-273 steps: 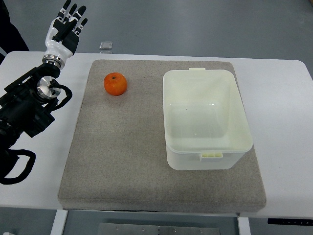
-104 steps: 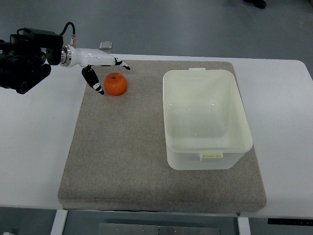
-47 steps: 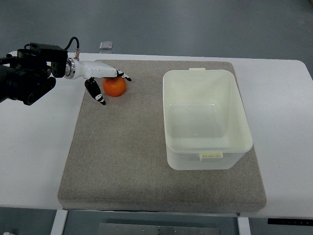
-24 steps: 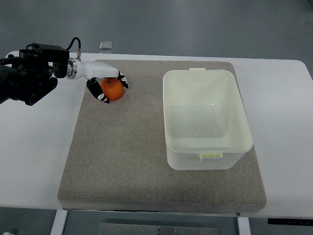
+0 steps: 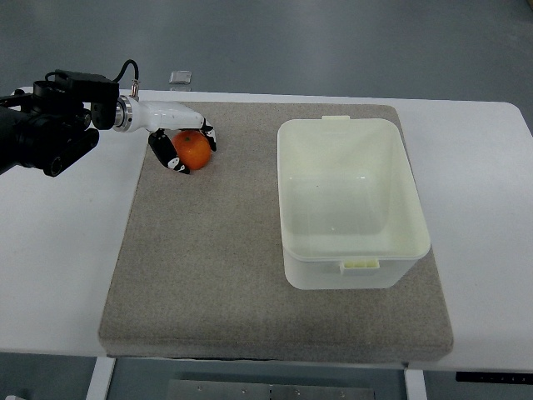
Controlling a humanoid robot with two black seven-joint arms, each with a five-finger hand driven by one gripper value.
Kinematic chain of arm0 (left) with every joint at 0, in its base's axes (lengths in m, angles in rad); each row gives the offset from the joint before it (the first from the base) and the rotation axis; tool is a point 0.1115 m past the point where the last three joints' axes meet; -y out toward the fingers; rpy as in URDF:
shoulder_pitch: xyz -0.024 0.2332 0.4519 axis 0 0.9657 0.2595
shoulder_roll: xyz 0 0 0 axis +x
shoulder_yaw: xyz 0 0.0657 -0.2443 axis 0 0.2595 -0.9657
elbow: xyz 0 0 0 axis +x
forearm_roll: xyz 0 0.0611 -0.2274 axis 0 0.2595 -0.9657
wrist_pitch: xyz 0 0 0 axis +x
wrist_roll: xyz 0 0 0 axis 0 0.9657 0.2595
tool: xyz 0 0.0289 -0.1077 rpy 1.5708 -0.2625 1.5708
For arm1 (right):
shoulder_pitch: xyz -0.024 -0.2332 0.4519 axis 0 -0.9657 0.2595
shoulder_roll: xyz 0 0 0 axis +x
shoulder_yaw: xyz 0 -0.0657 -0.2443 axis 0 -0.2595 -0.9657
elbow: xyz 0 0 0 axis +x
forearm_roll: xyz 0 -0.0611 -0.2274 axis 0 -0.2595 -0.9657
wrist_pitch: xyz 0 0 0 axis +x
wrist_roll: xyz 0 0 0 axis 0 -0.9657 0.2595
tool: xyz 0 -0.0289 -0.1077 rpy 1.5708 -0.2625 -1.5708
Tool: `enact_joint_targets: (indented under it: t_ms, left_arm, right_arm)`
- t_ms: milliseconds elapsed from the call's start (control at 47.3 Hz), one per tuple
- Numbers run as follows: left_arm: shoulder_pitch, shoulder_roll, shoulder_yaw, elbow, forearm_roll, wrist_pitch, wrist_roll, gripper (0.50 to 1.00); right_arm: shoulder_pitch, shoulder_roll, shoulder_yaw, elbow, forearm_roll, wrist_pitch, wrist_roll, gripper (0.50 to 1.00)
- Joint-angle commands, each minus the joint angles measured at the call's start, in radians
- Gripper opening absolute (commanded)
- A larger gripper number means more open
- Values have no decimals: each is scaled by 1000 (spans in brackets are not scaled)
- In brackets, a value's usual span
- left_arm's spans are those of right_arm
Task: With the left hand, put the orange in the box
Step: 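Close the left hand's fingers around the orange, then lift the orange with the left hand and carry it over the box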
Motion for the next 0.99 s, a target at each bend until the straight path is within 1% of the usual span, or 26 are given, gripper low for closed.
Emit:
enact_joint_targets:
  t_ms: [0, 85, 275, 444, 782, 973]
  left_arm:
    - [-3, 2, -2, 3, -1, 0, 0, 500]
    - [-14, 2, -5, 12, -4, 0, 0, 500]
    - [-26, -1, -3, 69, -73, -1, 0, 500]
    - [-49, -3, -3, 69, -93, 0, 0, 500]
    - [-115, 0, -57, 20, -95, 2, 0, 500]
    - [-123, 23, -114, -43, -95, 59, 0, 500]
  right_arm:
    - [0, 0, 0, 0, 0, 0, 0, 926]
    - [0, 0, 0, 0, 0, 0, 0, 926]
    - [0, 0, 0, 0, 0, 0, 0, 926]
    - [0, 0, 0, 0, 0, 0, 0, 926]
    - [0, 0, 0, 0, 0, 0, 0, 926]
    - [0, 0, 0, 0, 0, 0, 0, 926]
